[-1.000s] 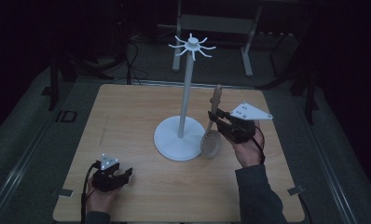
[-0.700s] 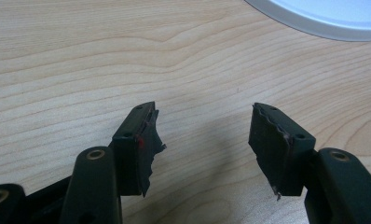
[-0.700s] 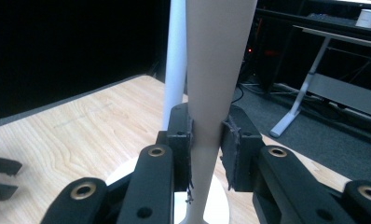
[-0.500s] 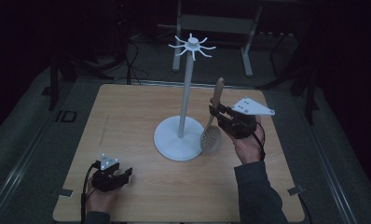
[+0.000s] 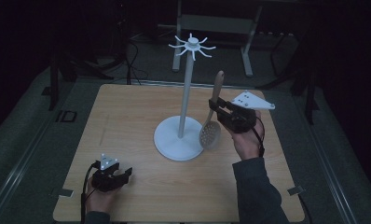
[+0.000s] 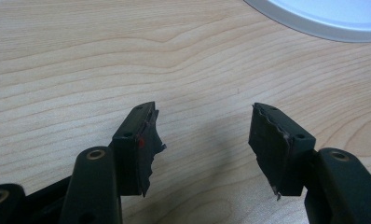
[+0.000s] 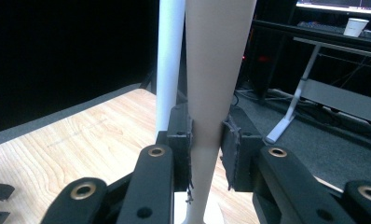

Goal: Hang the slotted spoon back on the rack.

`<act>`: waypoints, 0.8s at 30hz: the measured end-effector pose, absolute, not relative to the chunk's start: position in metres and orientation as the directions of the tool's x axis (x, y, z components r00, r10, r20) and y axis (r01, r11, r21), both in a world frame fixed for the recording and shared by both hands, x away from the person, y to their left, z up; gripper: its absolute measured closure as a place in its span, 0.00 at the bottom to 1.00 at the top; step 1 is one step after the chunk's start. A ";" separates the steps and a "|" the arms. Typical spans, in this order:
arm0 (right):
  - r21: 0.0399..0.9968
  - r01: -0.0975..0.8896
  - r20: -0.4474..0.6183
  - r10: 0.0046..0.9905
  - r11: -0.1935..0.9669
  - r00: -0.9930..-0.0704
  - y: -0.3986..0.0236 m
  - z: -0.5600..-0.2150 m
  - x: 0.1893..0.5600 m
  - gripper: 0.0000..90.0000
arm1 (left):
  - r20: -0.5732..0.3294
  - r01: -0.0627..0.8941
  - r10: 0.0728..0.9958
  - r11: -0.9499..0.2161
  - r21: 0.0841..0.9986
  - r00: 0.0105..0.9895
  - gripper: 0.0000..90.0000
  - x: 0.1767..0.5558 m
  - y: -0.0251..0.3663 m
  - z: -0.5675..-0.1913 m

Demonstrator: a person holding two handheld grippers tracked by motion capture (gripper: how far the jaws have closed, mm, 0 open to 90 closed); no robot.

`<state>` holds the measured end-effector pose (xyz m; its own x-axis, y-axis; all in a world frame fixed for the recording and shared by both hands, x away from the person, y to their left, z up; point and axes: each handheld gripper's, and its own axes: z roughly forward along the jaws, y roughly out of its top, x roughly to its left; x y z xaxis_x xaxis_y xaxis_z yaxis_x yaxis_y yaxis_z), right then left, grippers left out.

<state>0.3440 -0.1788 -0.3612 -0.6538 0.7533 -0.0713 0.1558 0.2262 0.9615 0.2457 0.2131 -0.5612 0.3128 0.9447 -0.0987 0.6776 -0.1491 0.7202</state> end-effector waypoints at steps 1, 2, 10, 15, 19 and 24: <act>0.961 0.156 -0.073 0.754 0.228 -0.653 -0.179 -0.361 0.344 0.83 | -0.098 0.678 0.945 -0.150 0.720 0.313 0.47 0.246 0.213 -0.561; 0.961 0.157 -0.071 0.755 0.226 -0.652 -0.178 -0.360 0.345 0.83 | -0.098 0.678 0.945 -0.150 0.720 0.313 0.47 0.246 0.213 -0.561; 0.962 0.159 -0.070 0.762 0.223 -0.644 -0.178 -0.355 0.348 0.83 | -0.099 0.678 0.945 -0.148 0.720 0.312 0.47 0.246 0.213 -0.561; 0.964 0.157 -0.066 0.766 0.215 -0.639 -0.177 -0.351 0.350 0.83 | -0.098 0.678 0.945 -0.149 0.720 0.313 0.47 0.246 0.213 -0.561; 0.963 0.155 -0.071 0.764 0.219 -0.641 -0.174 -0.346 0.352 0.83 | -0.098 0.678 0.945 -0.149 0.720 0.312 0.47 0.246 0.213 -0.561; 0.964 0.151 -0.071 0.761 0.218 -0.645 -0.171 -0.342 0.354 0.83 | -0.099 0.677 0.945 -0.148 0.721 0.312 0.47 0.246 0.213 -0.561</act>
